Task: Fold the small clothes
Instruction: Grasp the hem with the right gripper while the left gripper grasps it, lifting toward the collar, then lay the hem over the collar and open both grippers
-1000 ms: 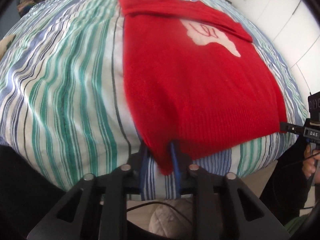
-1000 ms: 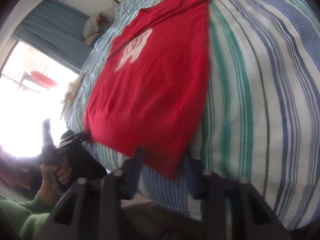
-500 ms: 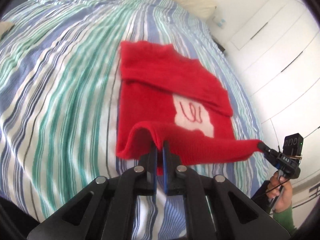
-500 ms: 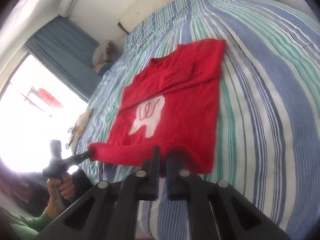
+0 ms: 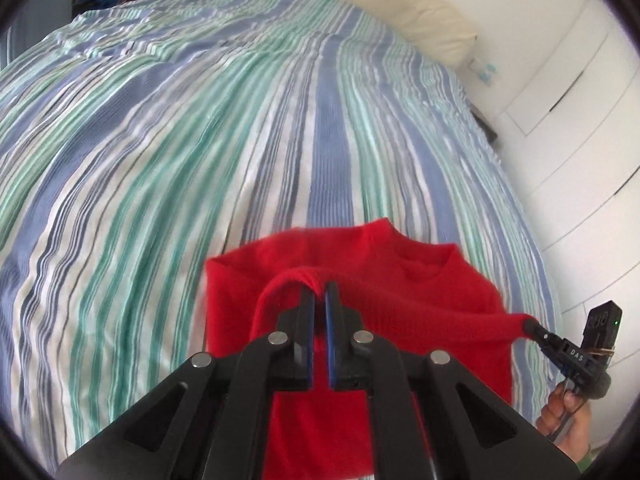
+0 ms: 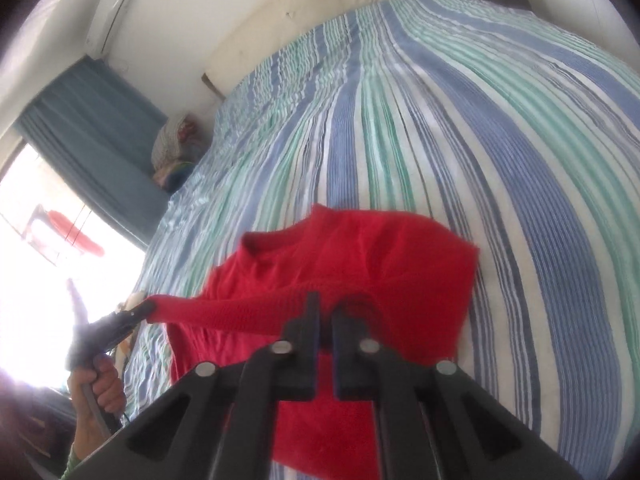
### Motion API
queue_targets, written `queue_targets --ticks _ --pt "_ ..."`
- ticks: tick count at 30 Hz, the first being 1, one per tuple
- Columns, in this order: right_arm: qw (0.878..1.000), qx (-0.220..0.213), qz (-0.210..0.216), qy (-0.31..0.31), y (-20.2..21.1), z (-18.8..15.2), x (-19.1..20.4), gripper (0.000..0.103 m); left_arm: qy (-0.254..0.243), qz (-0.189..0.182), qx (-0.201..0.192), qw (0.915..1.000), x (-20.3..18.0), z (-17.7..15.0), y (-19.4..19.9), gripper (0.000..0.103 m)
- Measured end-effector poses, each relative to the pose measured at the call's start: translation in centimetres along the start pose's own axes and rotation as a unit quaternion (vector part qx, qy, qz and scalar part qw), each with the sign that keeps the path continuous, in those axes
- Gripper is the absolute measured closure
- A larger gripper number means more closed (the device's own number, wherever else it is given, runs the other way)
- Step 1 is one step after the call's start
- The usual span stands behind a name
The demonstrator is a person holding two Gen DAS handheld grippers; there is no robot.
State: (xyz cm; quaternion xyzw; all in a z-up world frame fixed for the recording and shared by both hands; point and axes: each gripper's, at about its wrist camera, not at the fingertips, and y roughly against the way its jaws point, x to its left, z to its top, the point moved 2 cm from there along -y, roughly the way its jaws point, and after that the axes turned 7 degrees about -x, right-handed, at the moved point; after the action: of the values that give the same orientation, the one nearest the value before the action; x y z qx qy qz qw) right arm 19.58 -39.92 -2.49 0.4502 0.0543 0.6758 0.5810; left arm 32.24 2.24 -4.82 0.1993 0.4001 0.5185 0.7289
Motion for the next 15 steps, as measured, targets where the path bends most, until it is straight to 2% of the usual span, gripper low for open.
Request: queue_targets --ticks 3,5,7,8,9,12,15 --pt "1.000 0.013 -0.024 -0.003 -3.7 1.2 -1.3 0.098 -0.005 0.023 0.014 0.9996 0.6 0.6 -3.2 0.098" --pt "0.999 0.009 -0.019 -0.026 -5.5 1.6 -2.3 0.097 -0.006 0.045 0.009 0.9989 1.0 1.4 -4.5 0.091" --pt "0.998 -0.011 -0.005 -0.054 -6.6 2.1 -3.2 0.088 -0.004 0.072 -0.013 0.9973 1.7 2.6 -4.7 0.072" --pt "0.997 -0.026 -0.010 -0.068 -6.8 2.4 -3.6 0.074 0.001 0.074 -0.024 0.9970 2.0 3.2 -4.4 0.056" --pt "0.996 -0.042 -0.012 -0.083 -6.7 2.7 -4.0 0.063 0.005 0.079 -0.035 0.9963 2.4 3.7 -3.9 0.046" --pt "0.992 -0.077 -0.005 -0.098 -5.4 3.7 -4.3 0.063 0.000 0.072 -0.063 0.9954 2.9 4.5 -1.7 0.041" --pt "0.997 -0.074 -0.015 -0.035 -3.5 4.1 -2.4 0.063 -0.039 0.036 -0.068 0.9963 2.1 3.3 0.2 0.040"
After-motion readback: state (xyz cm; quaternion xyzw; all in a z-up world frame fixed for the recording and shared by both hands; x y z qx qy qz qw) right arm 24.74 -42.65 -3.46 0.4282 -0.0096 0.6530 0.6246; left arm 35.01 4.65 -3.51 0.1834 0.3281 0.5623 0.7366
